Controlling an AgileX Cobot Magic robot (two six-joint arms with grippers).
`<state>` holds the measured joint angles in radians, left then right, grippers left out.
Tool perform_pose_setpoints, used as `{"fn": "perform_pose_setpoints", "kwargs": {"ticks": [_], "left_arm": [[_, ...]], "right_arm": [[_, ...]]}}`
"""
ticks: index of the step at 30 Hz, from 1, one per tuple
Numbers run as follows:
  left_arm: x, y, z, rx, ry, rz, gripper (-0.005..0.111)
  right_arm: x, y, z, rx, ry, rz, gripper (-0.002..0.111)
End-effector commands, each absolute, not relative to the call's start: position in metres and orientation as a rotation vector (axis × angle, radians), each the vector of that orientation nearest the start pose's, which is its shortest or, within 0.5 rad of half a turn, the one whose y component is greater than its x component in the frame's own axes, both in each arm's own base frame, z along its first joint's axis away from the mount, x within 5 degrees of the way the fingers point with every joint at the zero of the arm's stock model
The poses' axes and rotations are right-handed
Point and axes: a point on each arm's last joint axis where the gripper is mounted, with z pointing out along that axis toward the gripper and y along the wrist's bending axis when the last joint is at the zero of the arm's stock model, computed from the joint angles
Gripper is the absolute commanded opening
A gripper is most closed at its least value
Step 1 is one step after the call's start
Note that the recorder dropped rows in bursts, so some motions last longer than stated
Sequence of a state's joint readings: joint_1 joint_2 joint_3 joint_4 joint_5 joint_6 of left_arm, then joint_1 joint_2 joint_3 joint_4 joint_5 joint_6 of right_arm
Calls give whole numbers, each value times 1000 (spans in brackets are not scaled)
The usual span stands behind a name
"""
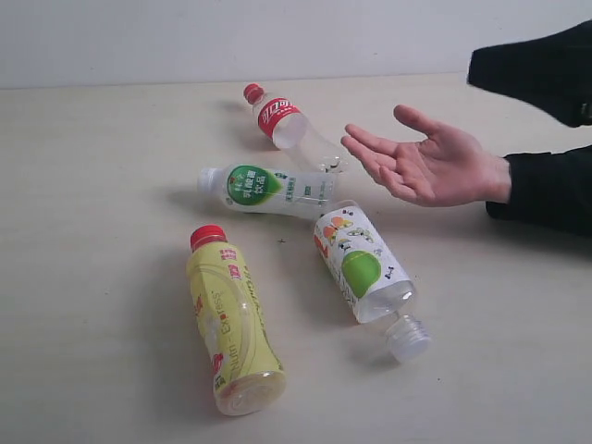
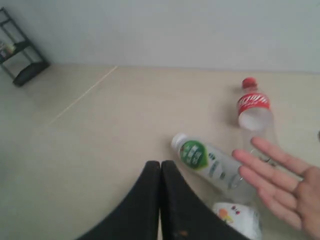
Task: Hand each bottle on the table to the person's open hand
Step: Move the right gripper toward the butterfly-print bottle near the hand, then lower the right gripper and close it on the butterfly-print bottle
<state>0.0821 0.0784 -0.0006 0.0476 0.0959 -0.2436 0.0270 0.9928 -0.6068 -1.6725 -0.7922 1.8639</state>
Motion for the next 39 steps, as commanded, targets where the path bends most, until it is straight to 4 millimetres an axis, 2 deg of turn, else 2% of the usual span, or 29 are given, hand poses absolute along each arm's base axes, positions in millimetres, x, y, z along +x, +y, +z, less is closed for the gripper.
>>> {"fn": "perform_pose_setpoints", "kwargs": {"ticks": [1, 7, 10, 13, 15, 18, 20, 22, 25, 29, 31, 35, 37, 39], "left_arm": [[63, 6, 200, -239, 1637, -87, 4], [63, 6, 200, -239, 1637, -87, 4], [63, 6, 200, -239, 1637, -87, 4], [63, 6, 200, -239, 1637, -87, 4], [63, 6, 200, -239, 1637, -87, 4], [63, 6, 200, -239, 1637, -87, 4], [63, 6, 200, -239, 1637, -87, 4], [63, 6, 200, -239, 1637, -87, 4], [63, 6, 200, -239, 1637, -87, 4], [63, 6, 200, -239, 1637, -87, 4], [63, 6, 200, -239, 1637, -87, 4], [63, 6, 200, -239, 1637, -87, 4], [63, 6, 200, -239, 1637, -87, 4], [63, 6, 200, -239, 1637, -87, 4]], "right_arm": [[193, 80, 297, -507, 1985, 987, 0], [204, 108, 281, -618, 2041, 1020, 0], [210, 120, 268, -676, 2064, 952, 0], [216, 131, 255, -809, 2035, 799, 0], [222, 135, 251, -873, 1992, 601, 0], [234, 130, 250, -844, 1953, 225, 2], [240, 122, 253, -742, 1935, -18, 5], [243, 115, 257, -660, 1917, -189, 8], [243, 93, 260, -453, 1986, -466, 9], [240, 82, 253, -342, 2293, -685, 8], [239, 91, 250, -352, 2485, -628, 8], [239, 123, 250, -504, 2730, -289, 11], [240, 136, 249, -475, 2772, -116, 17], [239, 144, 247, -430, 2792, 11, 29]]}}
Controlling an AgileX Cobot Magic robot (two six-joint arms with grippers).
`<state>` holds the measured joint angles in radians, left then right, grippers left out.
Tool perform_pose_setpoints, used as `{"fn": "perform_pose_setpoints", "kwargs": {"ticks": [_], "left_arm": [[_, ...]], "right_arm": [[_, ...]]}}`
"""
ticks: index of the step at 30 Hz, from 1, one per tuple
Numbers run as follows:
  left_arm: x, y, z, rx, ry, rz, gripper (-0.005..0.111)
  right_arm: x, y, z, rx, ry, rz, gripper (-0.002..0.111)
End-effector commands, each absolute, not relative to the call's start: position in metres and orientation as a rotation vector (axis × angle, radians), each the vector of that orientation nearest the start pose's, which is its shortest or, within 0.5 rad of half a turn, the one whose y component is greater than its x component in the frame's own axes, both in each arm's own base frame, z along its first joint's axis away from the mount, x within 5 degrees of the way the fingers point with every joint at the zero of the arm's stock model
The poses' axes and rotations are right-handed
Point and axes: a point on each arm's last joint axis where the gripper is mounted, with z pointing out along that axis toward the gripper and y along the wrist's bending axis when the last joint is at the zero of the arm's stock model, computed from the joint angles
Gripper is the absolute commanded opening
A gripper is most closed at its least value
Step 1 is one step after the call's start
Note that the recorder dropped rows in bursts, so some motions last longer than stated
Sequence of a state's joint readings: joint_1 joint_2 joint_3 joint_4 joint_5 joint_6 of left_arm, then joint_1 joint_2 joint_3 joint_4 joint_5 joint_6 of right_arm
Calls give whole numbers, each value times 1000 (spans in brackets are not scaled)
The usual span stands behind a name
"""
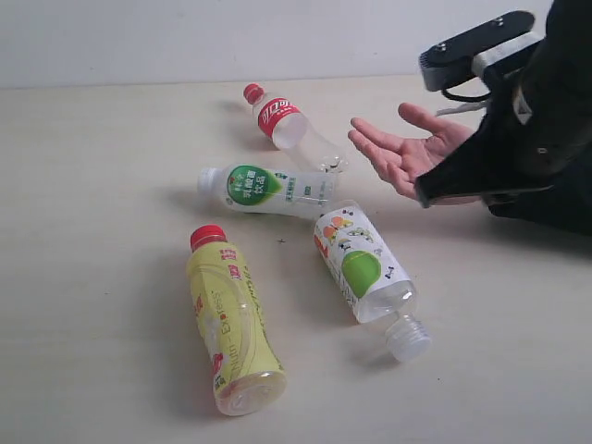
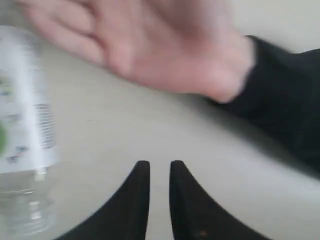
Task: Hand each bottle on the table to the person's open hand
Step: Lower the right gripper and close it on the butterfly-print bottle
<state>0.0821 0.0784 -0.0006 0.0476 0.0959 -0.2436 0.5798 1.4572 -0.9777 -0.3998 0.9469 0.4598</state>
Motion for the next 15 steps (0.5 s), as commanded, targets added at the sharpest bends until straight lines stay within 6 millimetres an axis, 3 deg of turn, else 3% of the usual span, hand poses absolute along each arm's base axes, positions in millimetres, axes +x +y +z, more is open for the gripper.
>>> {"fn": "perform_pose_setpoints", "kwargs": {"ticks": [1, 5, 8, 15], "left_arm": [[63, 6, 200, -239, 1637, -87, 4], [63, 6, 200, -239, 1637, -87, 4], [63, 6, 200, -239, 1637, -87, 4], [63, 6, 200, -239, 1637, -87, 4]], "right_arm": [[239, 146, 246, -427, 2798, 46, 35], [238, 155, 239, -536, 2821, 131, 63], [241, 162, 231, -605, 2822, 199, 73], [252, 171, 201, -658, 2859, 187, 76]]}}
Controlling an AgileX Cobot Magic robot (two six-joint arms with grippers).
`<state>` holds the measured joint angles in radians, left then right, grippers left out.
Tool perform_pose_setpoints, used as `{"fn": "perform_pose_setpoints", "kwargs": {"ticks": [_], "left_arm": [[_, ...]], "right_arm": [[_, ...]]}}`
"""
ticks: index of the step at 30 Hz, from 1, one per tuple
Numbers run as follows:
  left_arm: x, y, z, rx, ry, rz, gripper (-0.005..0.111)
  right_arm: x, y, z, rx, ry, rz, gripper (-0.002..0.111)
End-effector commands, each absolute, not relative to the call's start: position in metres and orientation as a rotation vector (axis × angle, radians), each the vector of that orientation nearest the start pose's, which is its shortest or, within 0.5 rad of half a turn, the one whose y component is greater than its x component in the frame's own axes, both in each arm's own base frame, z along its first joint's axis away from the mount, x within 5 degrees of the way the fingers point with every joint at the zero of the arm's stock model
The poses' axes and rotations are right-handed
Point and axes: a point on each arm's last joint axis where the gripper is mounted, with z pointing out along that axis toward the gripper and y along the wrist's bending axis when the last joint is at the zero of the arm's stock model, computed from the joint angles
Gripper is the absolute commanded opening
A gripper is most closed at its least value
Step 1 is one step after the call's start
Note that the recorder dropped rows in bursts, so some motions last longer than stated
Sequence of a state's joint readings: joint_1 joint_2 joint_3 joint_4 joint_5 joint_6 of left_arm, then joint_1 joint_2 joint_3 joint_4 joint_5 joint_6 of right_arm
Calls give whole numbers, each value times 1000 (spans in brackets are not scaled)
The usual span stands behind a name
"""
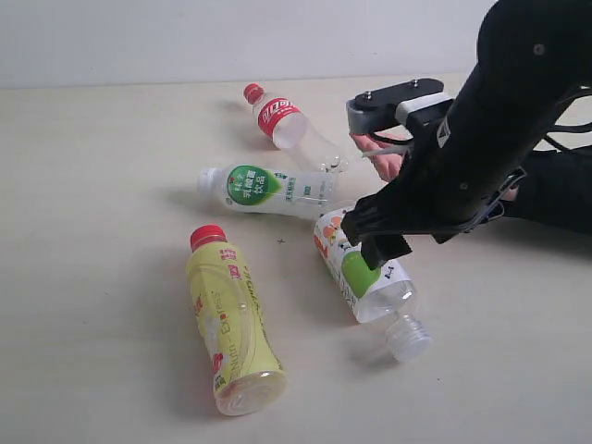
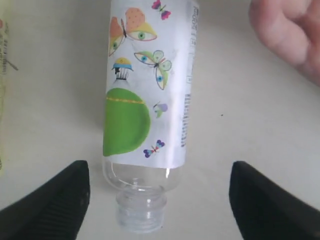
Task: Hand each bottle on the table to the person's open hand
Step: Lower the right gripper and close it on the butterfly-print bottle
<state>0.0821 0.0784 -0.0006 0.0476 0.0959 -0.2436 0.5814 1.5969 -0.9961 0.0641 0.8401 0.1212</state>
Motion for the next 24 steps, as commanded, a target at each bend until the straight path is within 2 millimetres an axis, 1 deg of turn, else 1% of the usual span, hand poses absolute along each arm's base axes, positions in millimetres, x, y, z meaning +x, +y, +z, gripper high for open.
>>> {"fn": "perform_pose_setpoints", "kwargs": {"ticks": [1, 3, 4, 5, 9, 14, 18, 21, 24], "left_arm": [[63, 6, 200, -239, 1637, -87, 4], [63, 6, 200, -239, 1637, -87, 4], [63, 6, 200, -239, 1637, -87, 4], [63, 6, 200, -239, 1637, -87, 4], [63, 6, 200, -239, 1637, -87, 4], [63, 6, 200, -239, 1637, -87, 4], [63, 6, 200, -239, 1637, -87, 4], [63, 6, 200, -239, 1637, -87, 4], [63, 6, 200, -239, 1637, -87, 4]], "right_arm": [[254, 173, 198, -670, 2848, 187, 78], [259, 175, 191, -693, 2830, 187, 85], [259, 176, 188, -743, 2823, 178, 89], [260, 176, 185, -775, 2819, 172, 90], [267, 180, 171, -795, 2804, 168, 91], [272, 183, 146, -801, 2847, 150, 90], [273, 184, 137, -801, 2864, 142, 84], [273, 184, 134, -804, 2874, 138, 75], [272, 183, 134, -809, 2890, 132, 61]]}}
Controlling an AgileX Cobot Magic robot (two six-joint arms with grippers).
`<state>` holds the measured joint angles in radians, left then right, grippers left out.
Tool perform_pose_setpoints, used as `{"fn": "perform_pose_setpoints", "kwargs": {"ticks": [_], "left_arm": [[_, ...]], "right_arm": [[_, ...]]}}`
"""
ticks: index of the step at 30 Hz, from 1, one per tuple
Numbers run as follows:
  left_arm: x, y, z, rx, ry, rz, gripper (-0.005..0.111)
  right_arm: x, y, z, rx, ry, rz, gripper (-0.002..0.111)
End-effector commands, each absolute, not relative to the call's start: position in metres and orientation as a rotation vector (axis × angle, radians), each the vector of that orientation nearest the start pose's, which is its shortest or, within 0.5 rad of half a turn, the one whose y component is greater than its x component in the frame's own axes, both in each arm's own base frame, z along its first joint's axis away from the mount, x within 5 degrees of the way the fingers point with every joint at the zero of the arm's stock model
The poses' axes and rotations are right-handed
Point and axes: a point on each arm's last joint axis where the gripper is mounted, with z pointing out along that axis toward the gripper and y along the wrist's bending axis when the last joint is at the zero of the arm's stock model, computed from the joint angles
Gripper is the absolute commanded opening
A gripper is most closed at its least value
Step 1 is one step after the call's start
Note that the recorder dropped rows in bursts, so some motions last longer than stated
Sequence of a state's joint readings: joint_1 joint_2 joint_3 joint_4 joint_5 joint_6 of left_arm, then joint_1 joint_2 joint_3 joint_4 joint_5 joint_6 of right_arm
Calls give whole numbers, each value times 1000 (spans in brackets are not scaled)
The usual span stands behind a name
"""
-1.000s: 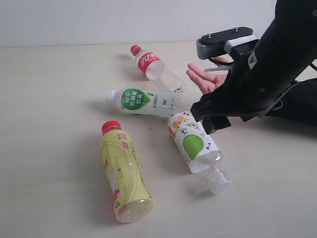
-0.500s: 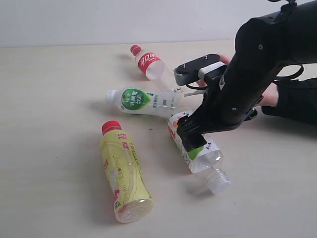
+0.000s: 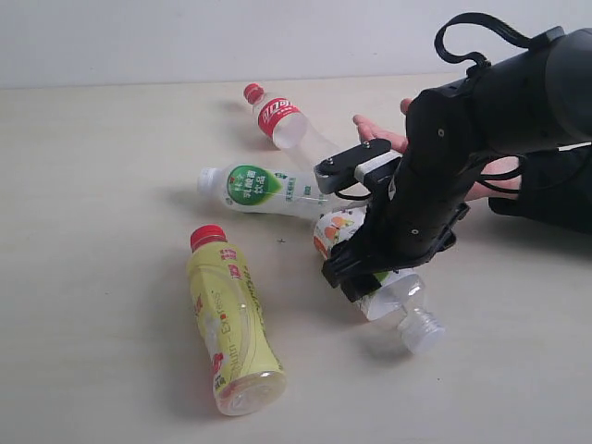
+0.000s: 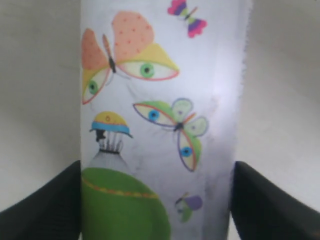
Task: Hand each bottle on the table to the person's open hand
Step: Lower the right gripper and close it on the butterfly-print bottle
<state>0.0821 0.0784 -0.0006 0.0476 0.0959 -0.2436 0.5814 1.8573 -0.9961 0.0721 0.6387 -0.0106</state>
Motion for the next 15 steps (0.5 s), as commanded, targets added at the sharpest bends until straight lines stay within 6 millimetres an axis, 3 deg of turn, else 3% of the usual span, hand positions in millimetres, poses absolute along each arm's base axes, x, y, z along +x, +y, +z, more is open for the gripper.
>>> {"fn": "perform_pose_setpoints", "kwargs": {"ticks": [1, 9, 15], "left_arm": [[63, 6, 200, -239, 1637, -87, 4], [63, 6, 200, -239, 1637, -87, 4], [63, 6, 200, -239, 1637, -87, 4]], "right_arm": [[271, 183, 134, -811, 2897, 130, 55], [269, 182, 135, -817, 2921, 123, 0], [265, 179, 153, -815, 2908, 133, 0]]}}
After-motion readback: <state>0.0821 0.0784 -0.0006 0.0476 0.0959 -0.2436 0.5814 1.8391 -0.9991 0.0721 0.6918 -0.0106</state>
